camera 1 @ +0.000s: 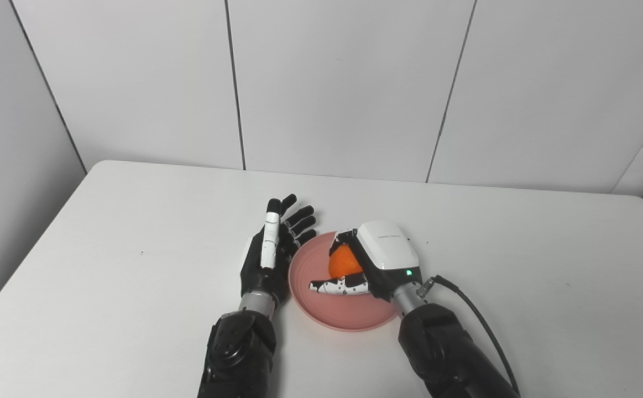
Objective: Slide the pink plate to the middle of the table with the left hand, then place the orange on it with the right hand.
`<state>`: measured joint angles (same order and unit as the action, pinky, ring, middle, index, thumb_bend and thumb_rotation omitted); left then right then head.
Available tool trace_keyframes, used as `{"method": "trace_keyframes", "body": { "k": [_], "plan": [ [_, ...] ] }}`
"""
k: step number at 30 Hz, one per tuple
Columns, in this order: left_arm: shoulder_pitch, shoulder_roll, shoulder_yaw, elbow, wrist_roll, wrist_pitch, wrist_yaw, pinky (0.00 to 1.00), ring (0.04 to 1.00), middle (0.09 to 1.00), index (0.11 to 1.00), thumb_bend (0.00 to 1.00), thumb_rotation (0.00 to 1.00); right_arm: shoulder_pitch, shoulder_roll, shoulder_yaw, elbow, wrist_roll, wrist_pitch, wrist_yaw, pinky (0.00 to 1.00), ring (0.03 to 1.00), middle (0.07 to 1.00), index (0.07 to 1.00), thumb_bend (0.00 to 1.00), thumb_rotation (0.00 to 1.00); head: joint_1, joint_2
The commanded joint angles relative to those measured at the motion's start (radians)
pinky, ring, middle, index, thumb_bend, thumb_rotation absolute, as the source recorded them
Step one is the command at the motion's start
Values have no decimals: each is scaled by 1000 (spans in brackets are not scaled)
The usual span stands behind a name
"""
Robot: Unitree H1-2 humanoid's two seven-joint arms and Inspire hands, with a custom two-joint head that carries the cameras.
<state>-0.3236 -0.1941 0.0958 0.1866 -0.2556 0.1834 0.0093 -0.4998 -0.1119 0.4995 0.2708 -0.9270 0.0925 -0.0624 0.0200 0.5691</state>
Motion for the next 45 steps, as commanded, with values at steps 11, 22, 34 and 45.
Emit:
{"method": "trace_keyframes", "body": {
  "k": [11,22,34,45],
  "plan": [
    [40,-10,3,48,2,70,34,738,831,813,824,859,827,-14,-7,3,-19,-3,-42,-72,414,513,602,630,859,826,3,2],
    [41,-10,7,48,-6,61,25,796,834,818,848,849,856,-9,-3,-34,-65,67,-85,-100,533,656,749,763,891,997,3,2],
    [39,-10,19,31,-15,62,41,836,821,787,838,886,825,17,77,-190,-248,257,-55,-89,531,674,745,726,840,1000,3,6],
    [13,9,34,-12,15,-11,46,905,855,827,836,903,809,58,119,-404,-284,649,-109,-48,609,699,761,739,868,1000,-3,5]
  ]
}}
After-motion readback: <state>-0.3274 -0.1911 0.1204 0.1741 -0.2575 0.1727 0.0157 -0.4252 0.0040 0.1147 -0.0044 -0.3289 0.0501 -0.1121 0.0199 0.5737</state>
